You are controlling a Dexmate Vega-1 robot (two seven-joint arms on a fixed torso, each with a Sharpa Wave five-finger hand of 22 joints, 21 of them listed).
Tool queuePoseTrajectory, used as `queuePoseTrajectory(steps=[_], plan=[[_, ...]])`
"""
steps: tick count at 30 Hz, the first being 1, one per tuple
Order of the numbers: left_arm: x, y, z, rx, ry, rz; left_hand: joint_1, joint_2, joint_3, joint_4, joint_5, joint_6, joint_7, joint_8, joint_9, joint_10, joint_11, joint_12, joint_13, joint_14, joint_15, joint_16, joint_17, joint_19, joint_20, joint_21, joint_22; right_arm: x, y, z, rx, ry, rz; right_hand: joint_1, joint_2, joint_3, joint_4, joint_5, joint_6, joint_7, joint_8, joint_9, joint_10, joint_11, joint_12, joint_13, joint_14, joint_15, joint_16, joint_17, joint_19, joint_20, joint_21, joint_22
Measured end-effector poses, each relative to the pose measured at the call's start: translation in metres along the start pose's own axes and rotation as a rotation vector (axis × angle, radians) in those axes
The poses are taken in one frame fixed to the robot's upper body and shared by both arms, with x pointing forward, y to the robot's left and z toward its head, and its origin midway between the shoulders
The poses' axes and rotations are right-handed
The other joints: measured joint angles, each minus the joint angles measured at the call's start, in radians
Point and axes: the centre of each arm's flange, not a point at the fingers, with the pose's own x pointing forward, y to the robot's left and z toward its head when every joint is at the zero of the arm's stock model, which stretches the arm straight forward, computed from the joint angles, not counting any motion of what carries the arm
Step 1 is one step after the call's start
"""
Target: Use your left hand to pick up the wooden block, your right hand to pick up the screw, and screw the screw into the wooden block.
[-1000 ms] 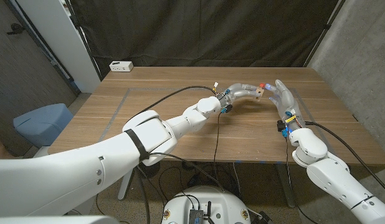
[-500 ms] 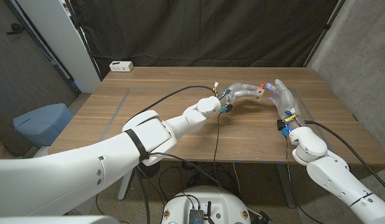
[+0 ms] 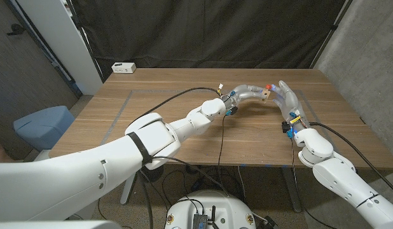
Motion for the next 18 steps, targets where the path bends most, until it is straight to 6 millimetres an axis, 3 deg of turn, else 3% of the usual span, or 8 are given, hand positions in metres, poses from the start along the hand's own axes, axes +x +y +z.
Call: queuePoseTrajectory(steps=[18], plan=[[-0.0003, -0.0012, -0.0002, -0.001, -0.002, -0.005, 0.000, 0.000, 0.000, 0.000, -0.001, 0.000, 0.000, 0.000, 0.001, -0.001, -0.002, 0.000, 0.000, 0.000, 0.000, 0.000, 0.000, 0.000, 0.000, 0.000, 0.000, 0.0046, 0.0023, -0.0006, 0.009, -0.010, 0.022, -0.004, 0.004, 0.004, 0.004, 0.000, 0.027, -0.005, 0.016, 0.000, 0.000, 0.011, 0.000, 0.000, 0.000, 0.000, 0.000, -0.003, 0.000, 0.000, 0.000, 0.000]])
